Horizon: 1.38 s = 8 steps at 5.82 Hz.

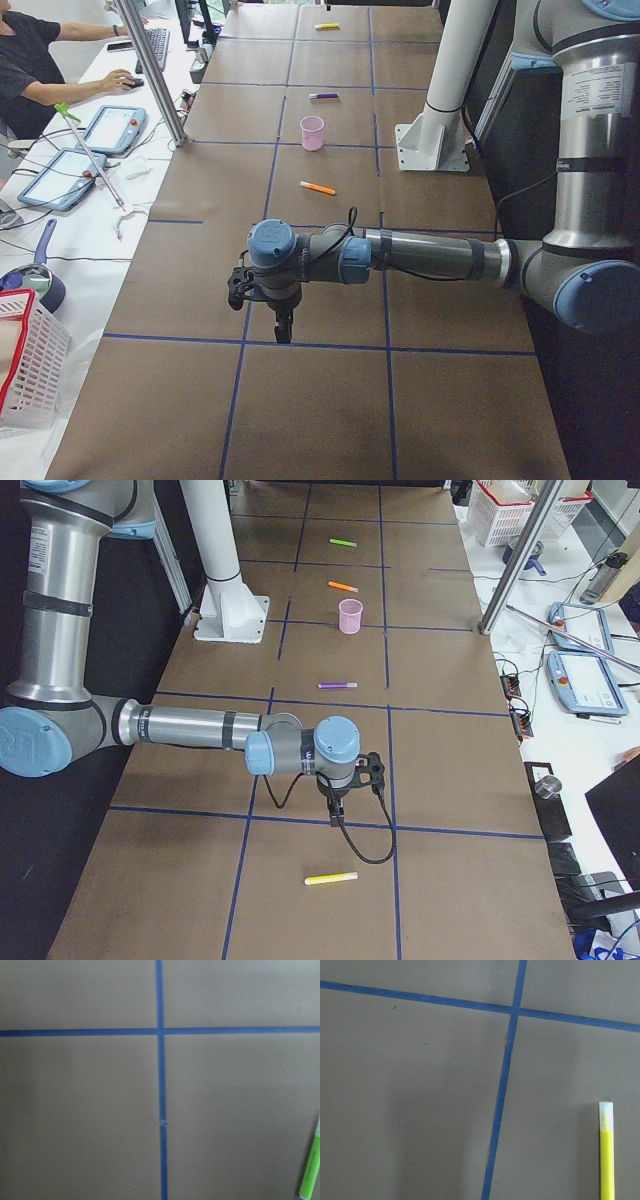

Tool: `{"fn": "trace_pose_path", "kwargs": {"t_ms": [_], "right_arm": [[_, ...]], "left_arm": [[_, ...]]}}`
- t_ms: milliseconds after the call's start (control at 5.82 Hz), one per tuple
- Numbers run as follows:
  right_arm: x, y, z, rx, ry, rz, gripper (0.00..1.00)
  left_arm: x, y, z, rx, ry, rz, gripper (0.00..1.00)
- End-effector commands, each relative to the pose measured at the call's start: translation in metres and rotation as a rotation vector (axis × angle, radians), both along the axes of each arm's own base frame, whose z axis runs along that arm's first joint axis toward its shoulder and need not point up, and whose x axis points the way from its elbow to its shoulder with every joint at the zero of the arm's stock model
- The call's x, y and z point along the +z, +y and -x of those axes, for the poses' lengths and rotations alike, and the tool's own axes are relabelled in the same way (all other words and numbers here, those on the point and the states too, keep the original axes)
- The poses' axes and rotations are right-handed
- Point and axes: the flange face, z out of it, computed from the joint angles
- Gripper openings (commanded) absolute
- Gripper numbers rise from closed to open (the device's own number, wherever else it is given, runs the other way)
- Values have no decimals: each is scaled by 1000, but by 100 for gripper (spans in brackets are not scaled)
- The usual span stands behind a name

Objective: Collect pens into pen holder

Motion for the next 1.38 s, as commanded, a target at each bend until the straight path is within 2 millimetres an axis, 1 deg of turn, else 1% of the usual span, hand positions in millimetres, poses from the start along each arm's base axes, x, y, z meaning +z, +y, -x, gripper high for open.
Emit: {"fn": "trace_pose_path", "kwargs": {"t_ms": [0,172,516,688,1032,1204], "right_arm": [[7,6,-10,22,2,20,100],[10,11,-10,28,2,32,100],[18,24,-10,26,1,47,100],[16,22,-10,20,4,33,100],[15,23,-10,28,2,40,100],[14,22,-10,26,2,35,100]], "left_arm": [[0,12,3,-11,4,7,100],[-2,14,4,-12,3,2,100],[2,17,2,-8,3,4,100],[13,22,-2,4,6,6,100],[-1,18,-15,33,15,-48,100],[-3,14,-47,100,19,-85,100]]}}
